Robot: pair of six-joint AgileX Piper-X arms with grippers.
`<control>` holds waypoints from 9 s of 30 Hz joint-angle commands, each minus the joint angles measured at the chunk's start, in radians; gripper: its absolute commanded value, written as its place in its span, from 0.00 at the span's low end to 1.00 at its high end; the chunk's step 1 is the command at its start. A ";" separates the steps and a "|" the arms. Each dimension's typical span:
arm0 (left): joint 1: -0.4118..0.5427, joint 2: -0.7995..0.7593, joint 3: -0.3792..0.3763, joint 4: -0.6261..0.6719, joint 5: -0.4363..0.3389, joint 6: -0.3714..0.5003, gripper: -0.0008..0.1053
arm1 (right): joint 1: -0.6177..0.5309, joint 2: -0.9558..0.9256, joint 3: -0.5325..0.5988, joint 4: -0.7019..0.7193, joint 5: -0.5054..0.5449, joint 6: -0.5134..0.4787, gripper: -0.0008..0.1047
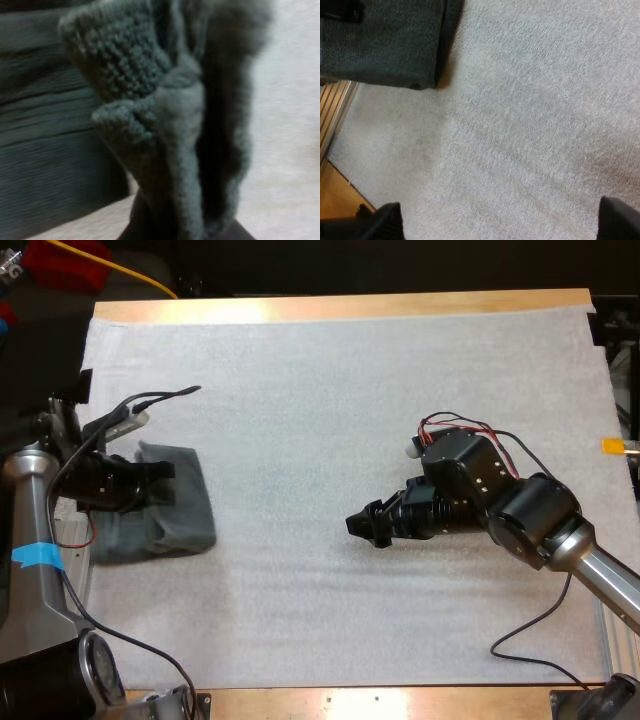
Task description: Pick towel from pile, fold and stack
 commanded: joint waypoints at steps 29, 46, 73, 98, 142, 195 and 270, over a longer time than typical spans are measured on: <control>0.009 -0.009 -0.011 -0.112 -0.465 0.007 0.66 | 0.002 -0.010 -0.003 0.016 -0.044 -0.011 0.72; -0.029 -0.062 -0.011 -0.087 -0.598 -0.047 0.65 | 0.002 -0.010 -0.003 0.016 -0.046 -0.003 0.72; -0.082 -0.077 0.135 -0.139 -0.488 -0.064 0.65 | 0.002 -0.010 -0.003 0.016 -0.046 -0.003 0.72; -0.082 0.043 0.161 -0.175 -0.446 -0.069 0.65 | 0.002 -0.010 -0.003 0.016 -0.046 -0.003 0.72; -0.082 0.210 0.012 -0.305 -0.401 -0.069 0.65 | 0.002 -0.010 -0.003 0.016 -0.046 -0.003 0.72; -0.196 -0.460 -0.093 -0.052 -0.288 -0.083 0.65 | -0.221 -0.010 -0.003 0.048 0.065 -0.054 0.72; -0.327 -1.357 -0.095 0.053 -0.386 -0.029 0.65 | -0.742 -0.964 -0.003 0.387 0.150 -0.295 0.72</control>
